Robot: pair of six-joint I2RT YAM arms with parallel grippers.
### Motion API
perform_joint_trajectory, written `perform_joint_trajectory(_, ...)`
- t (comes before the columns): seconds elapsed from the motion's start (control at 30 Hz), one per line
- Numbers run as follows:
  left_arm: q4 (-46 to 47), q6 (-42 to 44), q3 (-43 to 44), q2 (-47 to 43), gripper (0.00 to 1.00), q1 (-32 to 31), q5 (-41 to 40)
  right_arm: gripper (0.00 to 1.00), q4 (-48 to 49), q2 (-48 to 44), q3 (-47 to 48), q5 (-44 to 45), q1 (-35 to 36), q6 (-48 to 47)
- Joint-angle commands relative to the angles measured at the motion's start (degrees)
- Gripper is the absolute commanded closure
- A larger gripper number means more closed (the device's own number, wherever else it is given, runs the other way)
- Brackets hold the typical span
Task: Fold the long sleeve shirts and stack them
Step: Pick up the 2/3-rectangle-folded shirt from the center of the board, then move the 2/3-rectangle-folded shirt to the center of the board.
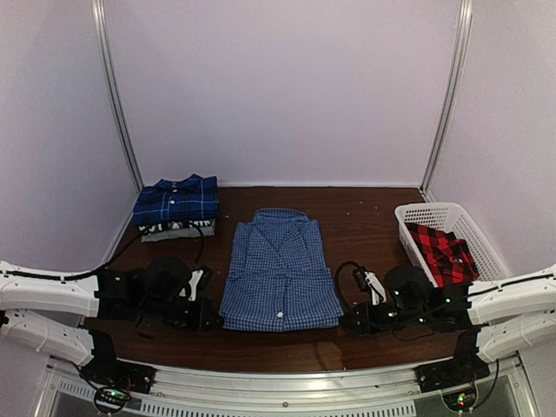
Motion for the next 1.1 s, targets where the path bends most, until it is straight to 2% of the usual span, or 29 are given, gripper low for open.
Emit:
perform_joint_trajectory(0.0,-6.69,3.54,9.04,-1.16,1.0,1.05,-3.85,1.0,-10.52,-1.28,9.1,6.73,0.05,0.35)
perform_joint_trajectory(0.1,-7.97,9.26,15.77,2.46,1.0,6.76,0.51,1.0,-16.5,2.37,19.28,7.44,-3.83,-1.03)
perform_joint_trajectory(0.2,-5.82,17.04,23.15,10.35,1.0,17.11,9.14,1.0,-13.5,9.8,26.18,4.14,-10.81,-5.71)
perform_joint_trajectory(0.37,-2.82,27.75,42.14,33.16,1.0,29.77,18.71,1.0,-5.97,32.18,42.18,-2.21,-24.2,-11.84)
perform_joint_trajectory(0.53,-1.41,29.27,65.05,58.1,1.0,35.79,20.14,1.0,-3.91,54.83,61.66,-5.17,-31.55,-14.82)
perform_joint_trajectory(0.67,-3.77,27.93,79.15,72.91,1.0,36.63,21.18,1.0,-7.14,67.69,74.09,-7.07,-33.91,-16.04)
perform_joint_trajectory(0.73,-2.04,26.19,78.87,75.09,1.0,36.59,21.11,1.0,-8.53,70.75,75.77,-8.03,-34.31,-16.7)
perform_joint_trajectory(0.83,4.11,23.95,70.91,72.94,1.0,35.94,22.63,1.0,-7.94,70.04,71.44,-8.21,-33.84,-18.03)
perform_joint_trajectory(0.97,9.92,22.77,59.13,65.5,1.0,33.0,21.91,1.0,-4.14,63.24,57.83,-7.43,-32.4,-17.83)
perform_joint_trajectory(1.07,15.99,20.23,46.06,57.55,1.0,30.39,21.22,1.0,0.24,54.48,44.6,-6.5,-30.46,-15.67)
